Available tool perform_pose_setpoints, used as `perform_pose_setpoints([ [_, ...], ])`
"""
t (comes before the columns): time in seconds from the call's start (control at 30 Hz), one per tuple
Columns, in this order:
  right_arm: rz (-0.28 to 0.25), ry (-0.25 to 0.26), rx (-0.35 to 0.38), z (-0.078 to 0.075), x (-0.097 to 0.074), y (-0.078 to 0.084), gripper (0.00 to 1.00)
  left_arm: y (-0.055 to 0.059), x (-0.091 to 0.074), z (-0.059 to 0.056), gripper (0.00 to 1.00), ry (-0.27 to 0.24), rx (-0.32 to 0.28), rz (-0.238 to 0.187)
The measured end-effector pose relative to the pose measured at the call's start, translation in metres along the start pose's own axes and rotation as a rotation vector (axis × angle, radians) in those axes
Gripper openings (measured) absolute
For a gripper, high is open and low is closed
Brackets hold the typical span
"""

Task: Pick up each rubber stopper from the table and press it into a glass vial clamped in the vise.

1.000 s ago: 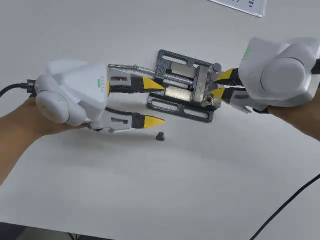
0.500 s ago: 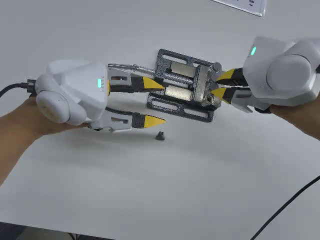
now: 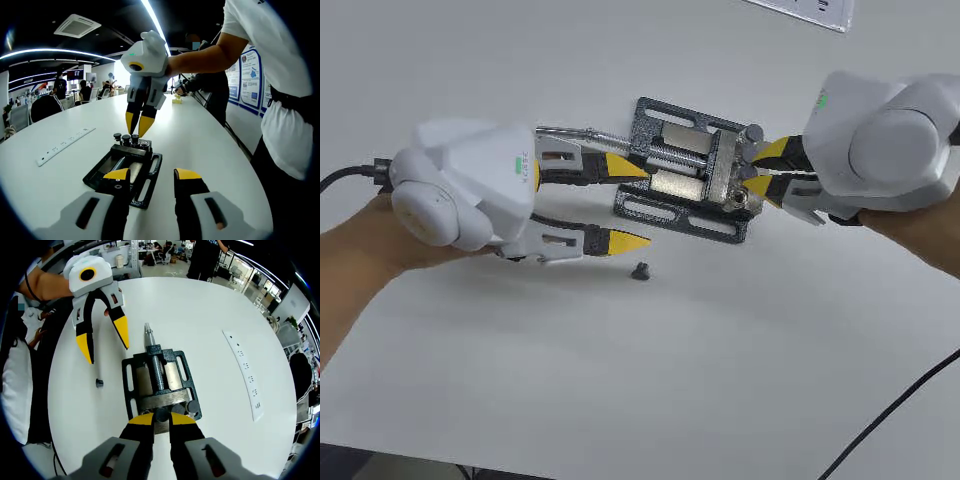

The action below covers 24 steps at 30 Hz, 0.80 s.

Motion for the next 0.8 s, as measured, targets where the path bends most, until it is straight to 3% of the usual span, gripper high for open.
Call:
perform_pose_setpoints([
  [0.37,0.020,0.001,-0.027,0.0000,0.0019,0.0015,0.11,-0.0003,0.0005,-0.0014,0.32,0.003,-0.001,-0.001],
  [0.8,0.001,0.002,-0.037,-0.0016,-0.0032,-0.0023,0.15,0.0000,-0.0010,-0.0006,0.32,0.002,-0.002,0.002],
])
Point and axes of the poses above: the centre of the closed fingertips' face, and the gripper's own axes: x roughly forward along the fingers, z roughly to its left, y roughly out of its underside, the point moved 3 cm from there along -x, roughly backward along the fingers, and after that the axes turned 1 degree about -x, right-handed, at the moved point
